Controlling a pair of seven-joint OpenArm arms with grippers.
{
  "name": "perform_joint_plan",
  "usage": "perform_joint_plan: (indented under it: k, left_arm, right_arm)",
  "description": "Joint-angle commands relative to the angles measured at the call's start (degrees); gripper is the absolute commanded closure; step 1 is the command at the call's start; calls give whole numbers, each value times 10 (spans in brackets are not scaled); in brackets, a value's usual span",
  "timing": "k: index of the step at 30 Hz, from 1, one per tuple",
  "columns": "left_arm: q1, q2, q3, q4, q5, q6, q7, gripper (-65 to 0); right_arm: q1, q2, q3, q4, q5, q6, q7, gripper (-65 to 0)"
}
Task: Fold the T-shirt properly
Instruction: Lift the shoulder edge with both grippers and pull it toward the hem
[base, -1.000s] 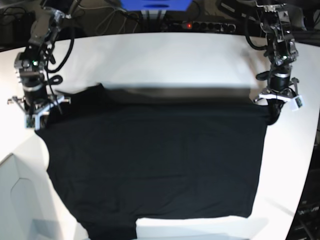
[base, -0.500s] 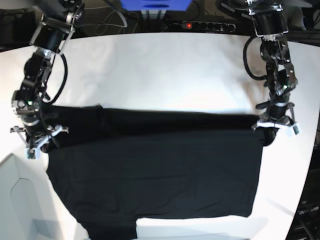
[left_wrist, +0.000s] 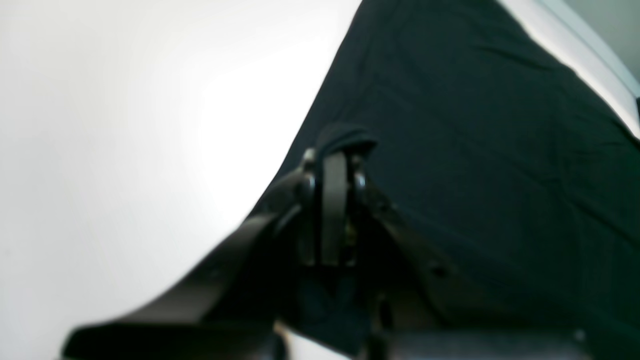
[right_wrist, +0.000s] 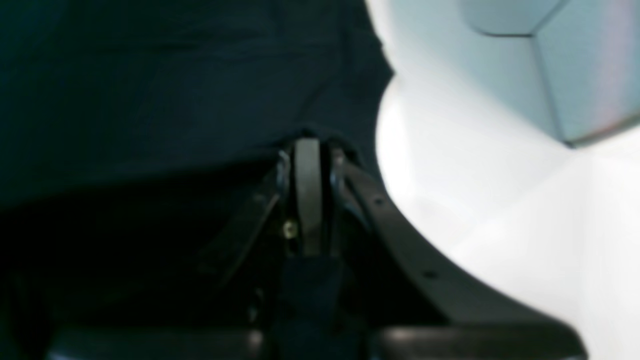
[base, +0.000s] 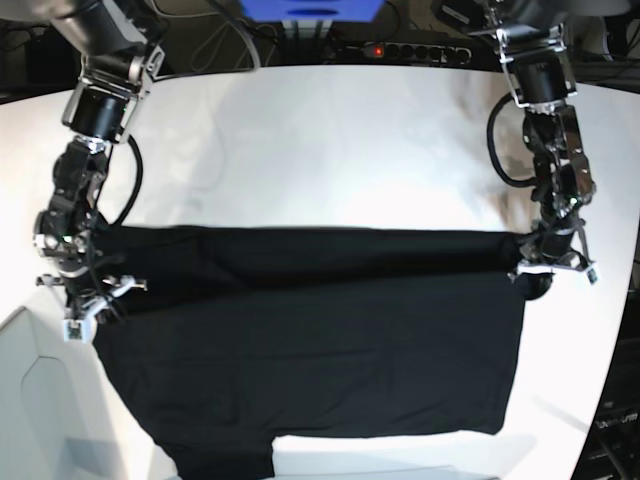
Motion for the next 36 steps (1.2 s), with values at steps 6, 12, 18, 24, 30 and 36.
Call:
perform_joint_plan:
  k: [6, 12, 18, 24, 30, 36]
  left_arm:
    - [-16, -11, -3, -5, 0, -1, -18, 0]
    - [-32, -11, -3, -10, 0, 1, -17, 0]
    - [-49, -11, -3, -31, 0, 1, -17, 0]
    - [-55, -11, -3, -41, 0, 2, -17, -1]
    - [-56, -11, -3, -41, 0, 2, -17, -2]
    - [-57, -11, -3, -42, 0, 3, -16, -146]
  right_arm:
    - [34, 20, -27, -40, 4, -7, 45, 0]
    - [54, 22, -26, -69, 4, -7, 54, 0]
    - [66, 22, -29, -69, 4, -7, 51, 0]
    - [67, 21, -30, -69, 4, -7, 51, 0]
    - [81, 18, -30, -69, 4, -7, 51, -98]
    - [81, 17, -30, -69, 4, -7, 51, -178]
